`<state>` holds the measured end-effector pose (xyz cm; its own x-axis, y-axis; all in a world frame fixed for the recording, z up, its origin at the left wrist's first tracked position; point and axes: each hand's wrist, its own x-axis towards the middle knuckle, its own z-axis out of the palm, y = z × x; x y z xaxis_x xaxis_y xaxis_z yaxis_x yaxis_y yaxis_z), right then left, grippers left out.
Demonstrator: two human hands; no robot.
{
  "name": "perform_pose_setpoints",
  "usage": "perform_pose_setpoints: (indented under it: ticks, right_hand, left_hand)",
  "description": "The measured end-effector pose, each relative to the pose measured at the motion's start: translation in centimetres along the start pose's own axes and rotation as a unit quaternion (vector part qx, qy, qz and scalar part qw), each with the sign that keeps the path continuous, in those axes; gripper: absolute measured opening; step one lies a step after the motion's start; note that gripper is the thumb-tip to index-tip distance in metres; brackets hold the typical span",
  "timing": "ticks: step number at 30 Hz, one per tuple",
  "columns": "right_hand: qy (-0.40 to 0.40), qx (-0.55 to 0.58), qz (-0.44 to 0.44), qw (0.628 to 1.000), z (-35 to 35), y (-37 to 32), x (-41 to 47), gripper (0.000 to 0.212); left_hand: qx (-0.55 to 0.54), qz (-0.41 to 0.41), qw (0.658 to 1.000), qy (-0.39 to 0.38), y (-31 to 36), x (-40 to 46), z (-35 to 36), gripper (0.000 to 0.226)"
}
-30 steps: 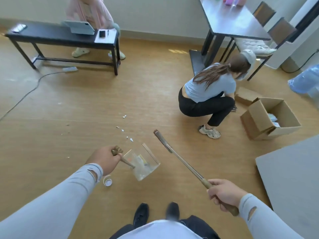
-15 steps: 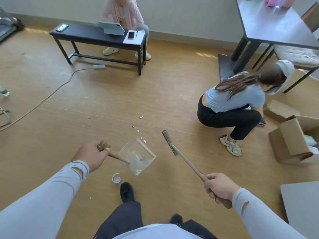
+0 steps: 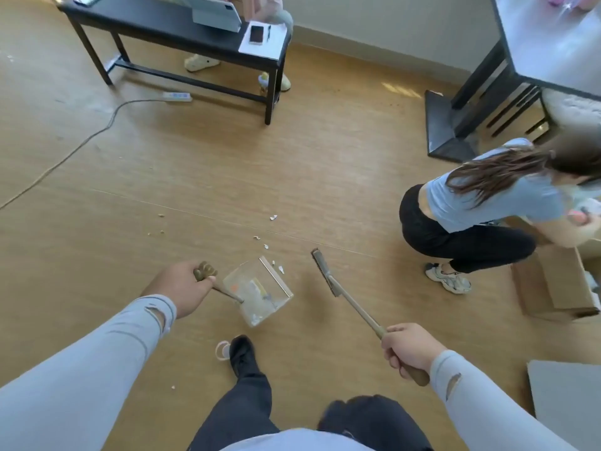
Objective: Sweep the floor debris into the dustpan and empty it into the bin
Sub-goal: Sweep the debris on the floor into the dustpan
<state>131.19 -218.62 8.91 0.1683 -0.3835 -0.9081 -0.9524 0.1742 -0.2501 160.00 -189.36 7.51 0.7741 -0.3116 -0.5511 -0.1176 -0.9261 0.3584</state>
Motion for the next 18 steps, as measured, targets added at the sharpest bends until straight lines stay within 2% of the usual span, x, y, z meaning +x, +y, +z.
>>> perform_pose_setpoints:
  ticks: [5,9,13,18]
  right_hand:
    - [0.001,-0.014,0.010,1.000,1.0,-3.7,0.1,0.015]
    - [-0.003,-0.031,0.001,1.000,1.0,-6.1,2.0,0.017]
    - [-0.004,-0.045,0.000,0.999,0.7,-8.4,5.1,0.018]
    - [-0.007,-0.099,-0.013,0.995,0.3,-10.8,10.2,0.029]
  left_hand:
    - [0.012,0.009,1.000,-0.012,-0.1,4.2,-2.0,0.012]
    - [0.029,-0.001,0.999,-0.027,0.4,6.0,-2.2,0.023]
    - [0.042,-0.017,0.998,-0.032,1.8,7.5,-1.5,0.010]
    - [0.069,-0.038,0.996,-0.039,4.4,10.0,0.1,0.013]
